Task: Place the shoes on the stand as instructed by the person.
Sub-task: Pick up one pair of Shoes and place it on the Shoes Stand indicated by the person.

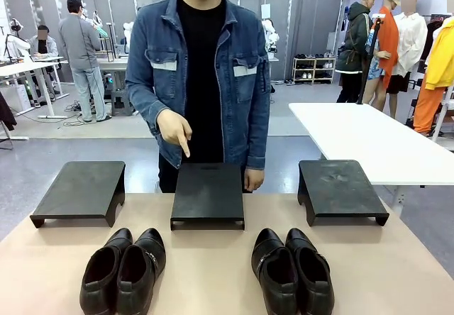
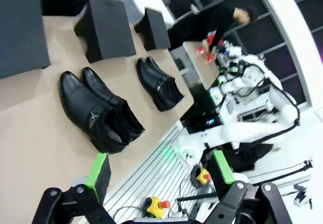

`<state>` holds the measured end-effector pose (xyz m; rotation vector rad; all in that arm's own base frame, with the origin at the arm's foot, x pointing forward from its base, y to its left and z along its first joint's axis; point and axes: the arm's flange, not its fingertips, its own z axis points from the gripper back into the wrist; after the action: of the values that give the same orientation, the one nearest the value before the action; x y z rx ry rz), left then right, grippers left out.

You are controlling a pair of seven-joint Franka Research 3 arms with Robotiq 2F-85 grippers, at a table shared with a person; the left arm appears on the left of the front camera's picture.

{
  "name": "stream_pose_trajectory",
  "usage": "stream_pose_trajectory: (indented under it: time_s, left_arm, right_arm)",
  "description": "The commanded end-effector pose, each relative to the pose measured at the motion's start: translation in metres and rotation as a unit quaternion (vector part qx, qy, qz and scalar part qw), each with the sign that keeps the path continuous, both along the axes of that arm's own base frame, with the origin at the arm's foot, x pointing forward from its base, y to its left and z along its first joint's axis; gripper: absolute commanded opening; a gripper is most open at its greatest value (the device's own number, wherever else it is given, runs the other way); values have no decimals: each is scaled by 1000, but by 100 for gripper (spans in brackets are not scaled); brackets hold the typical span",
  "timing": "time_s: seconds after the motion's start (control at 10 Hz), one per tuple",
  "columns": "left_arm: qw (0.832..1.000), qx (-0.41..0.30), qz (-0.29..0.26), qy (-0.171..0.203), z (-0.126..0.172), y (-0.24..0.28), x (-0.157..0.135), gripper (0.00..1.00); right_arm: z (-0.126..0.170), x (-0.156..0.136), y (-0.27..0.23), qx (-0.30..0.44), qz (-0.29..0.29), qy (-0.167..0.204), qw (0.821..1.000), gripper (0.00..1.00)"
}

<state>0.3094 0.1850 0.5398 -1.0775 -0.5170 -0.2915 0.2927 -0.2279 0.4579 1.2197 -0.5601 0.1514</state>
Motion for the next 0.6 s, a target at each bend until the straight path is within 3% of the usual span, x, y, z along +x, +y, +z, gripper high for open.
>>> stream_pose_trajectory:
  time_s: [0.0, 0.2, 0.4, 0.5]
  left_arm:
    - [997, 48, -49, 35, 51, -67, 7, 100]
    - [981, 153, -53, 103, 79, -147, 15, 100]
    - [956, 259, -26, 136, 90, -212, 16, 100]
    - [941, 312, -13, 128, 88, -243, 13, 100]
  right_arm:
    - [1, -1, -1, 5, 0, -2, 1000, 100]
    - [1, -1, -1, 5, 0, -2, 1000, 100]
    - [1, -1, -1, 5, 0, -2, 1000, 100]
    - [1, -1, -1, 5, 0, -2, 1000, 100]
